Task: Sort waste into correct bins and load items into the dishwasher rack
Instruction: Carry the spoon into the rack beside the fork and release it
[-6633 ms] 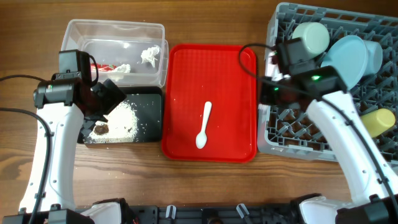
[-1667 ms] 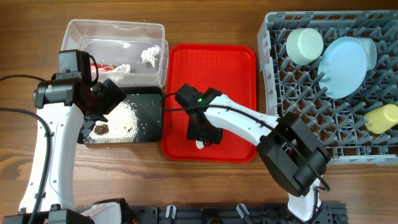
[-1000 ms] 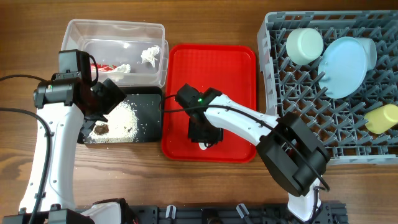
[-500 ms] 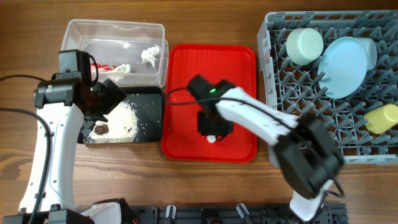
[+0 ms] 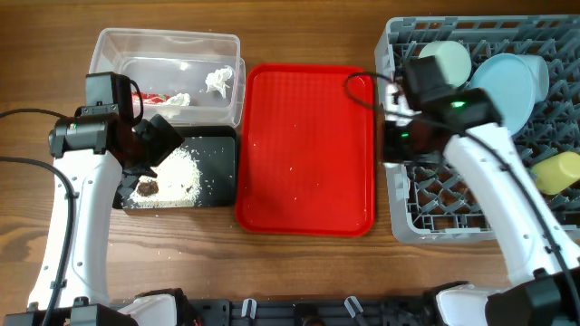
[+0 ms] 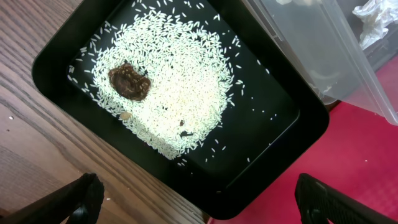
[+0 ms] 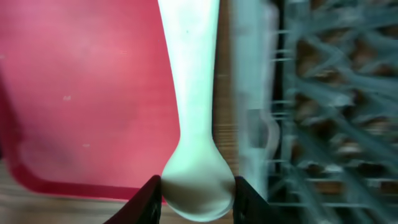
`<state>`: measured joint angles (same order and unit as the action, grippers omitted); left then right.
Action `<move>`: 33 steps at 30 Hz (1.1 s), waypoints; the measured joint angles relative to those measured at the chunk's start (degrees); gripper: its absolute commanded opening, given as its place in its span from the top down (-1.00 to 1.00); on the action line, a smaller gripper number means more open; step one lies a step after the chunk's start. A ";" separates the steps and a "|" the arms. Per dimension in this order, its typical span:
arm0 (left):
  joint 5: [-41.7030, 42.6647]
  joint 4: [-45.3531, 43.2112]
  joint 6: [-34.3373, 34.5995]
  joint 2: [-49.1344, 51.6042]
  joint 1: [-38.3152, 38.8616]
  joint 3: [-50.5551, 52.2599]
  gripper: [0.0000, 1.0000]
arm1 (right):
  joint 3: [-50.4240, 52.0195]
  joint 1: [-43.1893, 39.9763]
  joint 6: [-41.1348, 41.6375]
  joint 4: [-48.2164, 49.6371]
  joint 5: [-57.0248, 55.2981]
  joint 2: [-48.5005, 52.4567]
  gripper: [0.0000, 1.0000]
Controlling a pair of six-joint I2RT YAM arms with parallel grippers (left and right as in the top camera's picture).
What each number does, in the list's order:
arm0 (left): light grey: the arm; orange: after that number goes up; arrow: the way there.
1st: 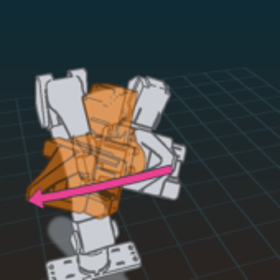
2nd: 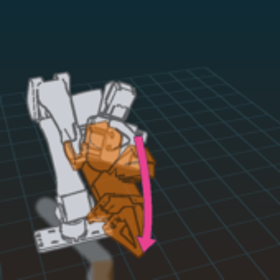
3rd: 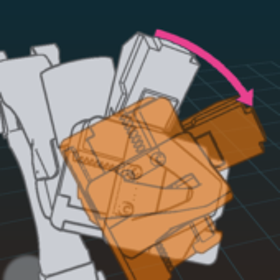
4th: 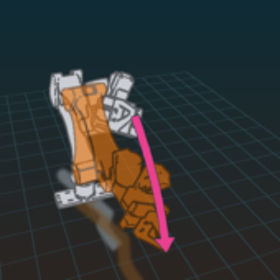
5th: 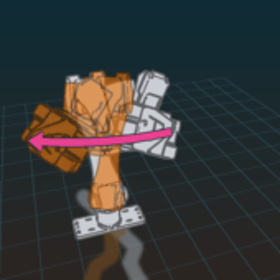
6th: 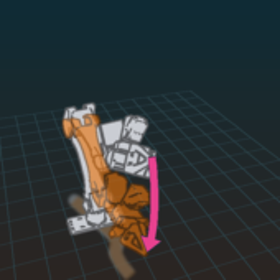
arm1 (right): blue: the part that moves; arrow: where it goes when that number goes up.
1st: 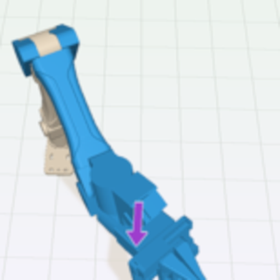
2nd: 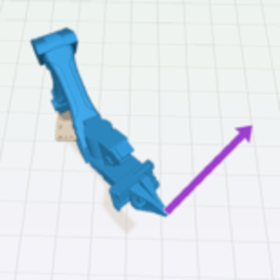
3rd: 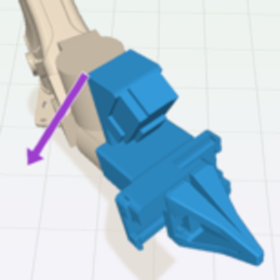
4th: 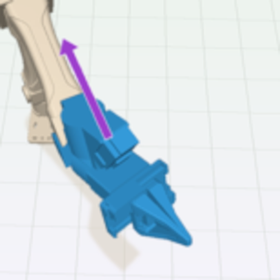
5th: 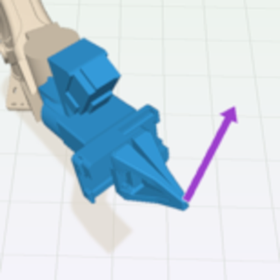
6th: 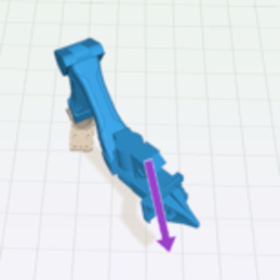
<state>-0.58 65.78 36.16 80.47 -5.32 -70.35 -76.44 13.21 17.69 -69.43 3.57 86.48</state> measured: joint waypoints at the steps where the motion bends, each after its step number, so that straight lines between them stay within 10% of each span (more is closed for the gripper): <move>1: 0.02 0.00 0.02 0.00 0.00 0.00 -0.99 | 0.00 -1.84 -1.68 -0.44 -0.20 0.04 0.50; 11: 0.02 0.00 0.00 0.00 0.00 0.00 -1.00 | 0.09 -8.70 -12.00 -1.09 -0.66 5.42 0.49; 33: 3.76 -8.90 -11.41 0.00 6.71 0.02 -1.00 | 0.22 -13.90 -12.44 9.11 0.00 0.52 -0.36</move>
<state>3.18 56.88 24.75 80.47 1.39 -70.32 -76.23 -0.69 5.26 -60.31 3.57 87.00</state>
